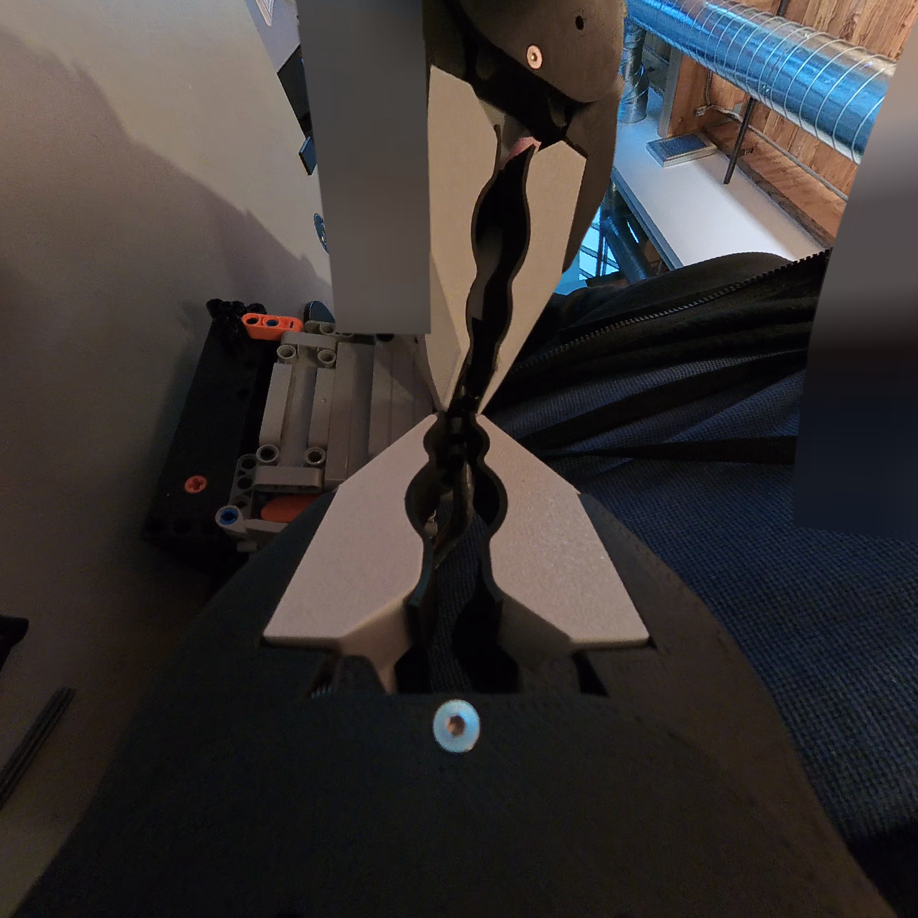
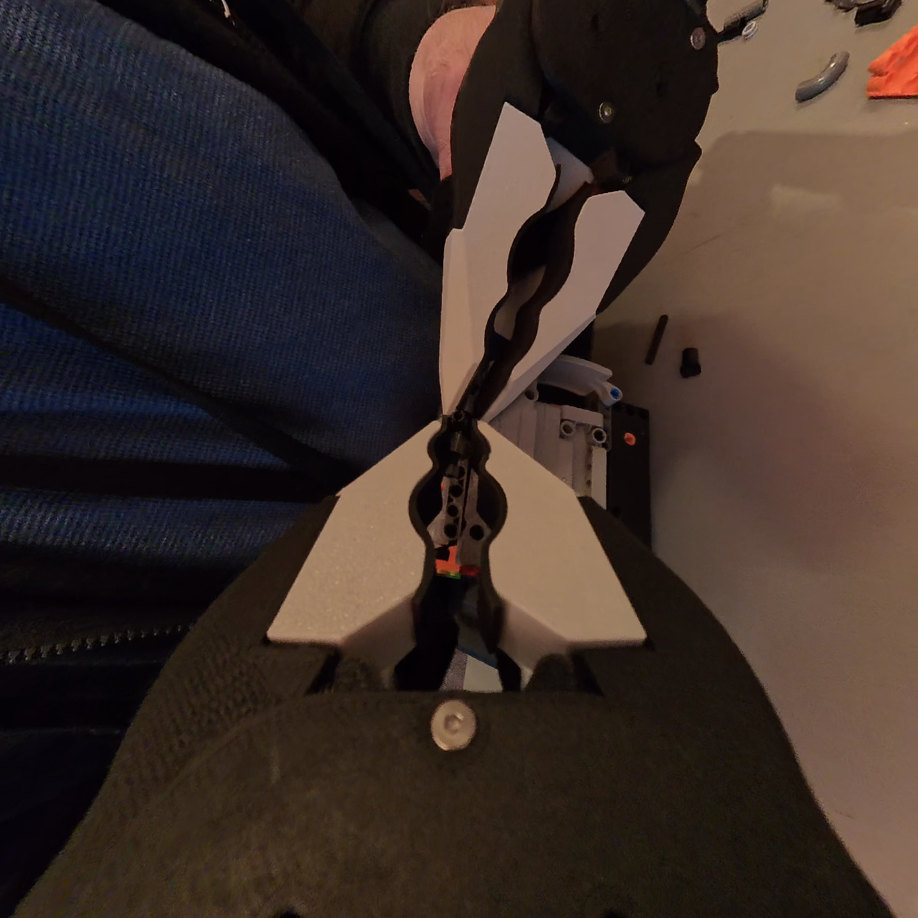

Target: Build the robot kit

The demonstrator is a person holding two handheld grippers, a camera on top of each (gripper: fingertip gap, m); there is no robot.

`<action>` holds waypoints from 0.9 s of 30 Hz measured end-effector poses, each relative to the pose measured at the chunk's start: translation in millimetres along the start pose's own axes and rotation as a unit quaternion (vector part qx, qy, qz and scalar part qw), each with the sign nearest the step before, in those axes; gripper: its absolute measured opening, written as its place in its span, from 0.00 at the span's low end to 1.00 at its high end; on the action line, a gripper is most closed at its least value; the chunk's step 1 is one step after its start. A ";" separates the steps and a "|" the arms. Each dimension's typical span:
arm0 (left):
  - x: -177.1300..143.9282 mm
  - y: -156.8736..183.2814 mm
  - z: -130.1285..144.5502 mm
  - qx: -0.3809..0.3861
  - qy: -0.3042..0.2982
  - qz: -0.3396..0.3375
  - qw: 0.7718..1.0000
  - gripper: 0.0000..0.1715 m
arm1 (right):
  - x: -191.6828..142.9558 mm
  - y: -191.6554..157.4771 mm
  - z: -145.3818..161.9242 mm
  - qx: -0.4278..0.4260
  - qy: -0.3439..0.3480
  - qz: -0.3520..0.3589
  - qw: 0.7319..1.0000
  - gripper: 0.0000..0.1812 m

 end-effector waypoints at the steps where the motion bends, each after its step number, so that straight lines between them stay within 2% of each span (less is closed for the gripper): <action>1: 0.0 0.0 0.0 0.001 -0.001 0.000 1.000 0.03 | -0.2 0.1 0.3 0.004 0.001 -0.004 1.000 0.02; 10: 1.2 1.3 2.2 -0.010 0.005 -0.006 1.000 0.03 | 0.0 -1.3 2.5 0.033 -0.006 -0.066 0.997 0.02; 13: 1.4 1.6 2.8 -0.022 0.008 -0.004 1.000 0.03 | 0.2 -1.9 3.1 0.023 -0.020 -0.064 0.997 0.02; 16: 0.6 2.3 1.5 -0.001 -0.009 -0.016 1.000 0.03 | 0.5 -1.2 2.7 0.019 -0.029 -0.065 0.997 0.02; 18: -1.6 7.6 0.7 -0.001 -0.016 -0.004 1.000 0.10 | 0.3 -0.4 2.5 0.019 -0.030 -0.067 0.997 0.02; 21: -3.6 4.8 3.6 0.030 -0.026 -0.029 0.999 0.06 | 1.2 -0.7 2.4 0.016 -0.034 -0.070 0.997 0.02; 27: -8.7 11.3 4.4 0.064 -0.049 -0.048 0.996 0.14 | -0.7 0.2 2.3 0.012 -0.035 -0.063 0.997 0.02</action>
Point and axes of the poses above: each gripper's, where its closed fingertips meet, x out along the fingers, z out of its underside, y = z × x across the jaws, the point moved 1 cm from there along -x, back along the fingers, and after that the axes turned 11 degrees about y, right-handed, at the moved point
